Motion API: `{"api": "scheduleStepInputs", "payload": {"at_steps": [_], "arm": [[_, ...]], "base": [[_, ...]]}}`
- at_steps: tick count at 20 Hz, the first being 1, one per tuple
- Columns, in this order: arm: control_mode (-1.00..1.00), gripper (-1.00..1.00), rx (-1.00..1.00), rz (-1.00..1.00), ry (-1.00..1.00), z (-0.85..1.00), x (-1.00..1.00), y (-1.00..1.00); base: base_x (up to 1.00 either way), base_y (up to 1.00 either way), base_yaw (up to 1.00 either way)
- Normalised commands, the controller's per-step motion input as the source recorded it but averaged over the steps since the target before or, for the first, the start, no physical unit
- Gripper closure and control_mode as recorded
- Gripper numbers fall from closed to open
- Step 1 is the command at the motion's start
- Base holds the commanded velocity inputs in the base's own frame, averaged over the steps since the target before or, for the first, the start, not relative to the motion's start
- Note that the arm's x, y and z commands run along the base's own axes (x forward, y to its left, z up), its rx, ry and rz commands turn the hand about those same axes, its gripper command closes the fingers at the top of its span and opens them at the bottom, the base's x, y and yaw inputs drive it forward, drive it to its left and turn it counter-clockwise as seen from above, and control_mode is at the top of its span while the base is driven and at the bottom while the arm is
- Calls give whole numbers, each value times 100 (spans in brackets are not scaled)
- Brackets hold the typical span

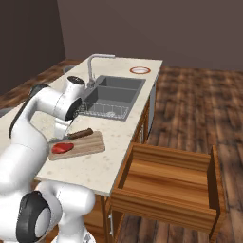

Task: Pick up the knife from the drawer and place it on the cutting board. Then place the meat from the plate to the cutting board.

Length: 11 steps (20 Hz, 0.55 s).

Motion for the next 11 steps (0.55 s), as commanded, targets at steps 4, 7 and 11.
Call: {"api": "scheduleStepInputs", "payload": {"at_steps": [4, 7, 11], "arm": [[-100, -100, 7, -11, -11, 100, -100, -20], [-100, -100, 7, -10, -12, 100, -100, -20], [-100, -100, 6, -11, -11, 100, -100, -16]], "base": [[0, 0, 0], [0, 0, 0], [0, 0, 0]]}}
